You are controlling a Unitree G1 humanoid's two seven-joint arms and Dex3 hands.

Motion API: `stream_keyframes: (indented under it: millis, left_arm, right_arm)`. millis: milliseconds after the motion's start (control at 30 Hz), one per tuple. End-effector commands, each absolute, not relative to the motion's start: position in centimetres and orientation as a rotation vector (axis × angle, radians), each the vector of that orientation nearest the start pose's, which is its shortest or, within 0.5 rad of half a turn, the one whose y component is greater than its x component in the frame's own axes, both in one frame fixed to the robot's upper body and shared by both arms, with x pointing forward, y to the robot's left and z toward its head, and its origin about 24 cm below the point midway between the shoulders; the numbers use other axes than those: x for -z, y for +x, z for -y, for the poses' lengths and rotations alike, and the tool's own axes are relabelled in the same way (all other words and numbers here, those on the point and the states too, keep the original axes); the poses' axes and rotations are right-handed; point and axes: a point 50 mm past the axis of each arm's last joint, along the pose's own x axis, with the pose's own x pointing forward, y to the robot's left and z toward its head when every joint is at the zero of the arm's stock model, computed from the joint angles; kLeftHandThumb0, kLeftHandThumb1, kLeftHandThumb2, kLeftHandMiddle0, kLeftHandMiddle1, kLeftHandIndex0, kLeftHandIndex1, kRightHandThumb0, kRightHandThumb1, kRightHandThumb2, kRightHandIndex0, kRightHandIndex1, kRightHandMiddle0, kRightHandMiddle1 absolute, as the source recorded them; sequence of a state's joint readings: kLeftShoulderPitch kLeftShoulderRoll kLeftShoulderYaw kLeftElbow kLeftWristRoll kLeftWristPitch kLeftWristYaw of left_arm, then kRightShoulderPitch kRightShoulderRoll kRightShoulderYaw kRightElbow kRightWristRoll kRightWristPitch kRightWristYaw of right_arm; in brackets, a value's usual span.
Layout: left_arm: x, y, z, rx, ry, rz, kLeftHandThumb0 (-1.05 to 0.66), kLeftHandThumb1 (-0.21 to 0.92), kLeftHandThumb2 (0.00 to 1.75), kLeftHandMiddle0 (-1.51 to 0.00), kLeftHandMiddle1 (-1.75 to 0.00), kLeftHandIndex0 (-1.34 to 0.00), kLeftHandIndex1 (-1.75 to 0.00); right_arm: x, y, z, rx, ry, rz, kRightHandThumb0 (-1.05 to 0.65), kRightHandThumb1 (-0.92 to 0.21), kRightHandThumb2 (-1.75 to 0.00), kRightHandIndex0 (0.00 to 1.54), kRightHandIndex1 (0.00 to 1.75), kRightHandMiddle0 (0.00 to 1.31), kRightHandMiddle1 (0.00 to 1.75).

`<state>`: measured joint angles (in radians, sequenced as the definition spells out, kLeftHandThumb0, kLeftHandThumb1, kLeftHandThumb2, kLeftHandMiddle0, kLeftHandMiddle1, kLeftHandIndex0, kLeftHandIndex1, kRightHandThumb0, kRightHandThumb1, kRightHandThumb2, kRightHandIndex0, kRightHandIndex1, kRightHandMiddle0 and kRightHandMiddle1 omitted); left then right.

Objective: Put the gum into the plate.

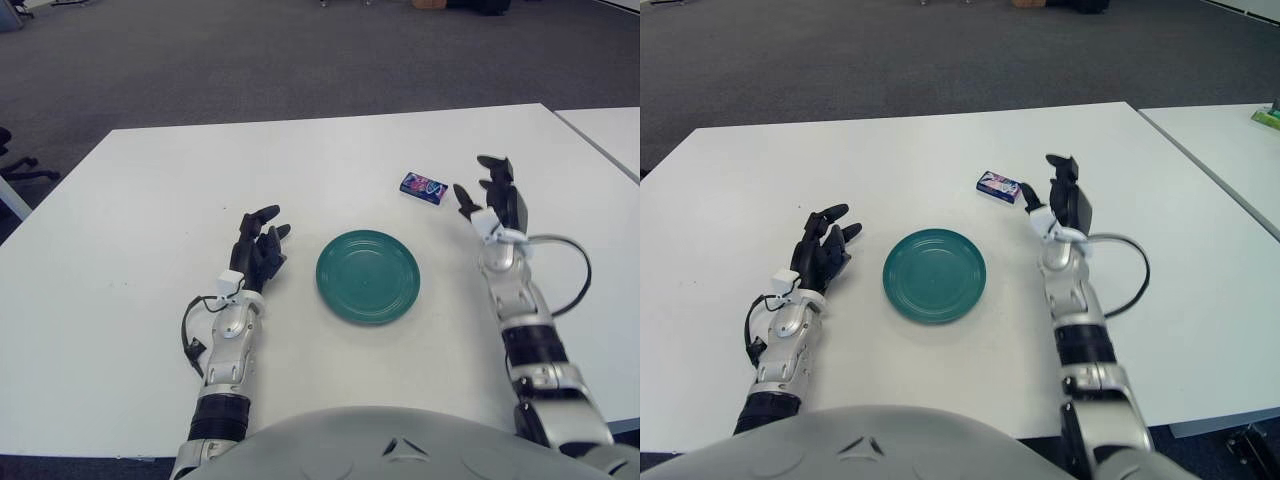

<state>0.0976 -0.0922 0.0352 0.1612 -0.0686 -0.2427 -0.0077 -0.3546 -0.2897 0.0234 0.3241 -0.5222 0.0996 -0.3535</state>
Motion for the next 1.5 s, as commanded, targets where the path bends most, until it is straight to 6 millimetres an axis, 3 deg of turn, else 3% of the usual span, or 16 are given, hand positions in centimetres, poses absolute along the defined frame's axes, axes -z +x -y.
stream_keyframes:
  millis: [0, 167, 533, 1033, 1467]
  left_arm:
    - [-0.9, 23.3, -14.3, -0.085, -0.143, 0.012, -0.79, 0.92, 0.77, -0.44, -0.78, -0.22, -1.12]
    - [-1.0, 23.3, -14.1, -0.088, -0.149, 0.017, -0.78, 0.92, 0.77, -0.43, -0.77, -0.22, -1.13]
    - [-1.5, 23.4, -13.6, -0.105, -0.163, 0.029, -0.76, 0.92, 0.75, -0.42, -0.76, -0.25, -1.15]
    - [-1.9, 23.4, -13.1, -0.128, -0.18, 0.031, -0.75, 0.92, 0.73, -0.4, -0.78, -0.25, -1.15]
    - [-1.8, 23.2, -12.9, -0.129, -0.173, 0.019, -0.77, 0.92, 0.75, -0.39, -0.8, -0.25, -1.14]
  right_arm:
    - [-9.4, 33.6, 21.1, 0.344, -0.912, 0.119, -0.63, -0.92, -0.4, 0.35, 0.39, 0.0, 0.64]
    - [-9.9, 35.3, 21.0, 0.318, -1.026, 0.122, -0.65, -0.92, -0.4, 0.36, 0.27, 0.0, 0.59]
    - [-10.6, 38.5, 19.1, 0.229, -1.241, 0.073, -0.72, -0.92, -0.47, 0.36, 0.2, 0.0, 0.57]
    - [-9.3, 39.4, 16.6, 0.133, -1.32, 0.049, -0.72, -0.92, -0.51, 0.39, 0.19, 0.0, 0.56]
    - [-6.6, 38.8, 14.8, 0.021, -1.289, -0.065, -0.69, -0.92, -0.49, 0.41, 0.21, 0.0, 0.53]
